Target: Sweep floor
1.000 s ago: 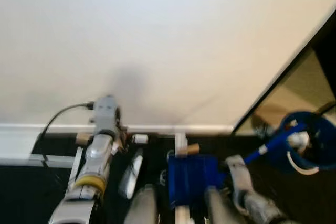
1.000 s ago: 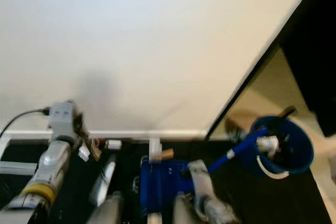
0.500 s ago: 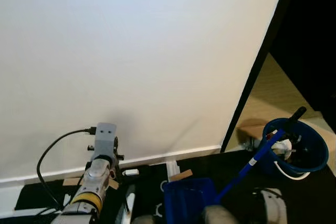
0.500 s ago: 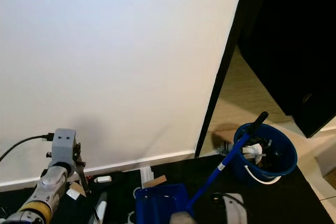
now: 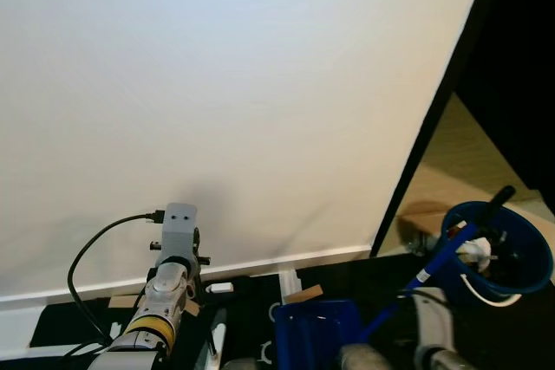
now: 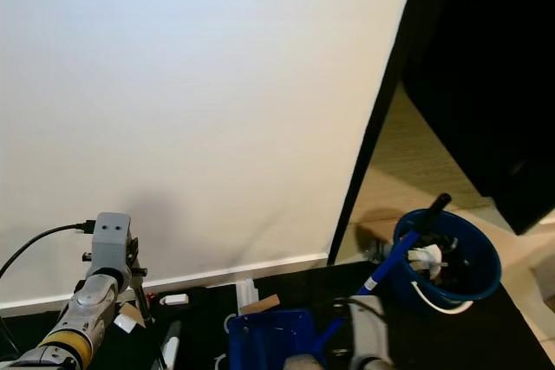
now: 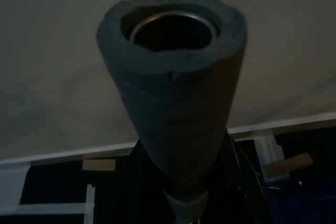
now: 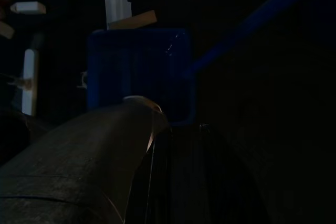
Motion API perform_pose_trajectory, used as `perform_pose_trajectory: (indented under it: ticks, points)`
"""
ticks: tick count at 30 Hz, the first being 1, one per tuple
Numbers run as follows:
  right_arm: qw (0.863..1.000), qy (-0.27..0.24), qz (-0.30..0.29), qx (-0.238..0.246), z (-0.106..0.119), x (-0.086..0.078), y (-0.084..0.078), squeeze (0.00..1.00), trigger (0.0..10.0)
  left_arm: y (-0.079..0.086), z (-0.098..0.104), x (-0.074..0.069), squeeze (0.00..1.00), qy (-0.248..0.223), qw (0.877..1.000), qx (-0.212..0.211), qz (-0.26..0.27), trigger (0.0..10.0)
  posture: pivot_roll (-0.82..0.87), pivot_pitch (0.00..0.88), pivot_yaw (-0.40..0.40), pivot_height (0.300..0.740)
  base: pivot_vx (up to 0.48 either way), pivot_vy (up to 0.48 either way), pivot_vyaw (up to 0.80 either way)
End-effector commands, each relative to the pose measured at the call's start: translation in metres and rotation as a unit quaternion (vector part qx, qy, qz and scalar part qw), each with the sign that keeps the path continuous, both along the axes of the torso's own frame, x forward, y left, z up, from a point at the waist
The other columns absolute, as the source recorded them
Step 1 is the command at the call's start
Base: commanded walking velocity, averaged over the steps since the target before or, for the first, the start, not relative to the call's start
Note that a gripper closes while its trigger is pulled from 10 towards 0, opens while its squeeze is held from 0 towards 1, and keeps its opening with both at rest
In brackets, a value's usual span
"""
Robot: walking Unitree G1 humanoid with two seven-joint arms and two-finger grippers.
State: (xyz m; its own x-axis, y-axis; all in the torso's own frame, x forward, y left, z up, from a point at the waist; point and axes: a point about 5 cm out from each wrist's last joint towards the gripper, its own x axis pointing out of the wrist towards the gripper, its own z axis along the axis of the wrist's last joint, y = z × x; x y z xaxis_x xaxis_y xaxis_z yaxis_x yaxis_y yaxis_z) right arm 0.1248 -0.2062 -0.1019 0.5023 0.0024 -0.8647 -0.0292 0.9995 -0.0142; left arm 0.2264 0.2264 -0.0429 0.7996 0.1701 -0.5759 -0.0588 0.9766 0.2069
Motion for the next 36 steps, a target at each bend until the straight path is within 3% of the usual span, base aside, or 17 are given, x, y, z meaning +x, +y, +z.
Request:
perform_pose_trajectory:
  ticks: [1, 2, 3, 5, 6, 9, 11, 13, 14, 15, 16, 20, 24, 28, 29, 31, 36]
  points:
    - [1.0, -0.01, -0.011, -0.011, 0.001, 0.001, -0.004, 0.0, 10.0, 0.006, -0.043, -0.068, 0.0, 0.174, 0.984, 0.008, 0.028, 10.0, 0.04, 0.0, -0.011, 0.74, 0.0, 0.0, 0.0]
    - [0.999, -0.02, -0.029, -0.025, 0.003, 0.003, -0.01, 0.6, 10.0, 0.008, -0.042, -0.067, 0.0, 0.169, 0.985, 0.005, 0.033, 10.0, 0.05, 0.0, -0.012, 0.74, 0.0, 0.0, 0.0]
    - [0.998, -0.03, -0.046, -0.037, 0.005, 0.005, -0.016, 0.98, 10.0, 0.009, -0.041, -0.066, 0.0, 0.165, 0.986, 0.004, 0.038, 10.0, 0.05, 0.0, -0.012, 0.74, 0.0, 0.0, 0.0]
    - [0.996, -0.041, -0.064, -0.048, 0.008, 0.008, -0.023, 1.0, 10.0, 0.012, -0.04, -0.066, 0.0, 0.161, 0.986, 0.0, 0.044, 10.0, 0.05, 0.0, -0.009, 0.74, 0.0, 0.0, 0.0]
    - [0.993, -0.06, -0.088, -0.058, 0.013, 0.013, -0.033, 1.0, 10.0, 0.015, -0.039, -0.065, 0.0, 0.157, 0.986, -0.004, 0.054, 10.0, 0.05, 0.0, -0.009, 0.74, 0.0, 0.0, 0.0]
    - [0.991, -0.066, -0.096, -0.06, 0.015, 0.015, -0.037, 1.0, 10.0, 0.016, -0.039, -0.064, 0.0, 0.156, 0.986, -0.005, 0.058, 10.0, 0.05, 0.0, -0.009, 0.74, 0.0, 0.0, 0.0]
    - [0.974, -0.153, -0.164, -0.028, 0.034, 0.048, -0.048, 1.0, 10.0, 0.015, -0.039, -0.066, 0.0, 0.145, 0.987, -0.015, 0.07, 10.0, 0.04, 0.0, 0.0, 0.74, 0.0, 0.0, 0.0]
    - [0.974, -0.153, -0.164, -0.028, 0.034, 0.048, -0.048, 1.0, 10.0, 0.015, -0.039, -0.066, 0.0, 0.145, 0.987, -0.015, 0.07, 10.0, 0.04, 0.0, 0.0, 0.74, 0.0, 0.0, 0.0]
    - [0.968, -0.176, -0.177, -0.018, 0.04, 0.058, -0.049, 1.0, 10.0, 0.014, -0.039, -0.066, 0.0, 0.141, 0.987, -0.019, 0.074, 10.0, 0.04, 0.0, 0.001, 0.74, 0.0, 0.0, 0.0]
    - [0.963, -0.209, -0.171, -0.01, 0.049, 0.072, -0.049, 0.85, 10.0, 0.015, -0.036, -0.061, 0.0, 0.128, 0.989, -0.027, 0.075, 10.0, 0.04, 0.0, 0.004, 0.74, 0.0, 0.0, 0.0]
    - [0.959, -0.235, -0.158, -0.008, 0.058, 0.086, -0.047, 0.0, 10.0, 0.016, -0.033, -0.055, 0.0, 0.117, 0.99, -0.03, 0.071, 10.0, 0.04, 0.0, 0.004, 0.74, 0.0, 0.0, 0.0]
    - [0.956, -0.262, -0.129, -0.015, 0.069, 0.105, -0.039, 0.0, 10.0, 0.016, -0.027, -0.043, 0.0, 0.103, 0.993, -0.032, 0.047, 10.0, 0.04, 0.0, 0.003, 0.74, 0.0, 0.0, 0.0]
    - [0.968, -0.226, -0.109, -0.019, 0.054, 0.089, -0.03, 0.0, 10.0, 0.015, -0.028, -0.045, 0.0, 0.109, 0.993, -0.027, 0.036, 10.0, 0.05, 0.005, -0.008, 0.74, 0.0, 0.0, 0.0]
    - [0.97, -0.208, -0.125, -0.005, 0.043, 0.07, -0.028, 0.02, 10.0, 0.015, -0.03, -0.049, 0.0, 0.11, 0.992, -0.035, 0.042, 10.0, 0.05, 0.01, -0.01, 0.74, 0.0, 0.0, 0.0]
    - [0.975, -0.176, -0.137, 0.007, 0.035, 0.059, -0.026, 0.0, 10.0, 0.015, -0.031, -0.052, 0.0, 0.111, 0.992, -0.042, 0.044, 10.0, 0.05, 0.013, -0.007, 0.74, 0.0, 0.0, 0.0]
    - [0.977, -0.164, -0.137, 0.009, 0.032, 0.055, -0.024, 0.0, 10.0, 0.014, -0.032, -0.053, 0.0, 0.112, 0.992, -0.045, 0.044, 10.0, 0.05, 0.013, -0.007, 0.74, 0.0, 0.0, 0.0]
    - [0.987, -0.13, -0.086, 0.023, 0.021, 0.04, -0.008, 0.0, 10.0, 0.013, -0.035, -0.06, 0.0, 0.124, 0.991, -0.043, 0.035, 10.0, 0.05, 0.015, -0.01, 0.74, 0.0, 0.0, 0.0]
